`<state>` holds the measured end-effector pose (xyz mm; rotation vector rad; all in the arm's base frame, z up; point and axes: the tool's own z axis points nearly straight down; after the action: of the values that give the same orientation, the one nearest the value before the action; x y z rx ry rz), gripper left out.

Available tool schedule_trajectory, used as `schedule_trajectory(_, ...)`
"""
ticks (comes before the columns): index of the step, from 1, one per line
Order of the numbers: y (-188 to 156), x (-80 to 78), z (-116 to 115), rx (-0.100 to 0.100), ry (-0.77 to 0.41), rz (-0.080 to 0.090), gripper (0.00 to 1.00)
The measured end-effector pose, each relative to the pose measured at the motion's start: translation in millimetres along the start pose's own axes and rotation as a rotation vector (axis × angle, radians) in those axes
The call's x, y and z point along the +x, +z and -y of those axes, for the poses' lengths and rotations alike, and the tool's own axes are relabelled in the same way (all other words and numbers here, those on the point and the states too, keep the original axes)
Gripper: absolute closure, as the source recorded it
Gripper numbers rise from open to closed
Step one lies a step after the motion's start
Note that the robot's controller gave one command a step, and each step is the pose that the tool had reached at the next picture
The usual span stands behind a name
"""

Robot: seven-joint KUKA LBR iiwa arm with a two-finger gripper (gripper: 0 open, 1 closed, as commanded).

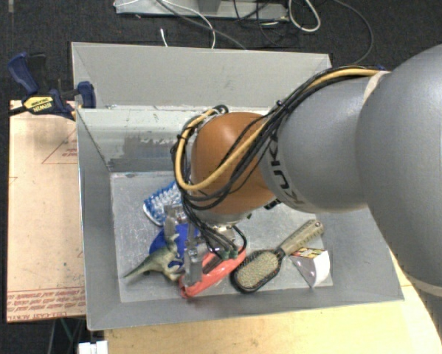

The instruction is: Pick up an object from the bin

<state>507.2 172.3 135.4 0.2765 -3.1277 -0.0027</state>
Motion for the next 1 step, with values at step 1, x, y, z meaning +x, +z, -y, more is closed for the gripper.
schedule_trajectory(1, 29.1, -5.8, -16.8, -0.001, -0.13, 0.005, 0.0)
